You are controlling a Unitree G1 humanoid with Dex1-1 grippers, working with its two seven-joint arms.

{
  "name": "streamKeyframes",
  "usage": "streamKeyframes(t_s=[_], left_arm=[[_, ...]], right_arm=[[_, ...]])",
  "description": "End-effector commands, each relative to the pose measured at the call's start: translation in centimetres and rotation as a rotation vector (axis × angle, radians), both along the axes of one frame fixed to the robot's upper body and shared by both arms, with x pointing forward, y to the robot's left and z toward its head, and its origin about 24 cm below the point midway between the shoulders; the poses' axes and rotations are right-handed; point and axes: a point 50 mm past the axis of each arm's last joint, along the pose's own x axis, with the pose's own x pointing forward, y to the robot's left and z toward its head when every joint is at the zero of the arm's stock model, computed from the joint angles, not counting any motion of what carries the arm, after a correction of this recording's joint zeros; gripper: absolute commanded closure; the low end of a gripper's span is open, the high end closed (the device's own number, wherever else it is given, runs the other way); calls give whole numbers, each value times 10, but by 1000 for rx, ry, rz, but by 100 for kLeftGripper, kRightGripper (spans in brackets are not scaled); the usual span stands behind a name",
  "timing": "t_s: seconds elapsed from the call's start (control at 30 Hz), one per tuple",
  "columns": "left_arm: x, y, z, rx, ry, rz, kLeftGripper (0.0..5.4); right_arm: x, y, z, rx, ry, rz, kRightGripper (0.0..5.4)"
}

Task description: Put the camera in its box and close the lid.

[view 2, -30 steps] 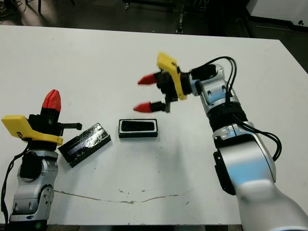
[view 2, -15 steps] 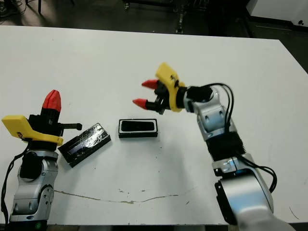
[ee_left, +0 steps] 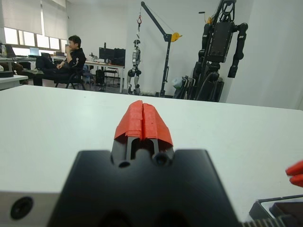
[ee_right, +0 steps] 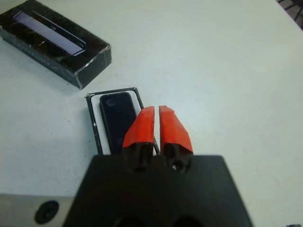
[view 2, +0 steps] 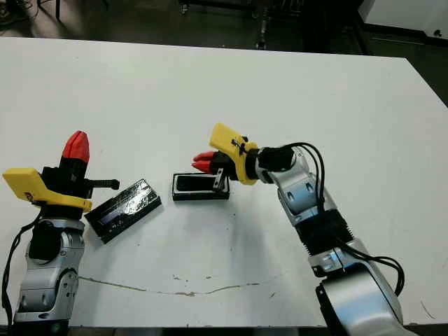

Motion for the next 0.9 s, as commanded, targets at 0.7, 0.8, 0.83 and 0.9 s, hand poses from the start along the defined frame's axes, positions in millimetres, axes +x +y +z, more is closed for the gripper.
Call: streamKeyframes(t_s=[0.7,0.8,0.83,0.9], left_arm=[[-2,0,-2,-6,18,8,540],[-2,0,-1,-1,16,9,540],[-2,0,-1,-1,18,11,540],[-2,0,-1,-2,20,15,540]], right_arm=[[-15,-4,-31,-43,54,63,538],[-16,-7,-37,-41,82,50,538],[-17,-8,-39,-40,87,47,538],[-18,-10,-43,-47,86,48,538]])
